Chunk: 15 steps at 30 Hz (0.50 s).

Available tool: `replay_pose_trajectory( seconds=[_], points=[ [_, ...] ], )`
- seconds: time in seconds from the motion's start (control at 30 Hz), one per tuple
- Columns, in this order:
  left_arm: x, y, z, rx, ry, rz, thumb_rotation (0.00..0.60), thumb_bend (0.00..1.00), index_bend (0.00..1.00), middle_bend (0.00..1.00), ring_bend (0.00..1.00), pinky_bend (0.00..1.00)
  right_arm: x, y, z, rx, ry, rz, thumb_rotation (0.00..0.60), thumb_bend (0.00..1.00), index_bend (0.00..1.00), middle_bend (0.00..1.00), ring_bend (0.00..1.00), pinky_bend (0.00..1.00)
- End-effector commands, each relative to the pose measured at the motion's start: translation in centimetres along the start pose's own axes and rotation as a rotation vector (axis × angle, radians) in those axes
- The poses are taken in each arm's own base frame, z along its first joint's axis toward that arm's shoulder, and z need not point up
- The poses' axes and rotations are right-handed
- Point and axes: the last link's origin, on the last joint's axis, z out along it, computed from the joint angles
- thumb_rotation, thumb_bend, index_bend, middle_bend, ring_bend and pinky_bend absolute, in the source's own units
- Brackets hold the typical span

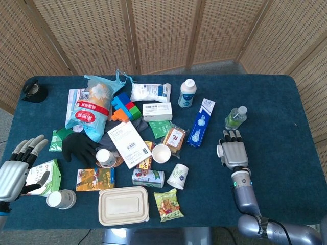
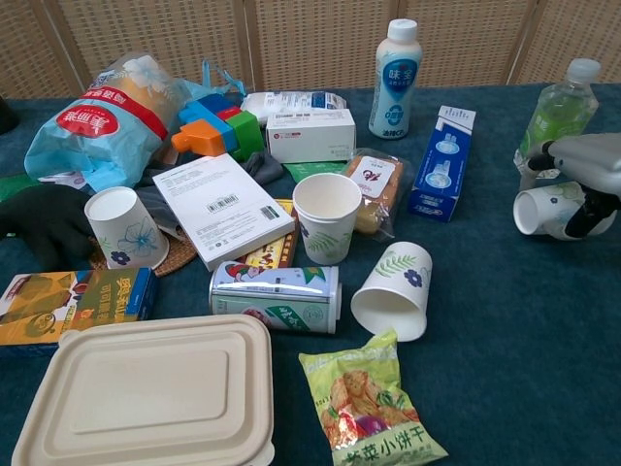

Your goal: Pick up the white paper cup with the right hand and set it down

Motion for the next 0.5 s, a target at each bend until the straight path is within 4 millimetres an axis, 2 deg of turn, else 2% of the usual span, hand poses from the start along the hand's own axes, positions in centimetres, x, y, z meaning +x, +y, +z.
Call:
replay_pose_trajectory(
  seconds=[0.03, 0.27, 0.5],
  points=[
    [0.0, 0.0, 0.0, -0.001, 0.0, 0.0, 0.6, 0.44, 0.0, 0.05, 0.0, 0.01, 1.1, 0.6, -0.4, 0.036, -0.042, 0.207, 0.6, 0.44, 0.4, 0.09, 0.0, 0.0],
    [0.0, 0.1, -0.1, -0.001, 0.001, -0.001, 0.6, 0.44, 0.0, 0.05, 0.0, 0.01, 3.4, 2.2, -0.4, 0.106, -0.079, 0.554, 0.6, 0.43, 0.41, 0.09, 0.0, 0.0],
    [0.2, 0.2, -0.3, 0.002, 0.004, 0.004, 0.6, 0.44, 0.0, 0.05, 0.0, 0.01, 3.7, 3.3, 0.1, 0.152, -0.124, 0.771, 0.6, 0.41, 0.4, 0.09, 0.0, 0.0]
  ],
)
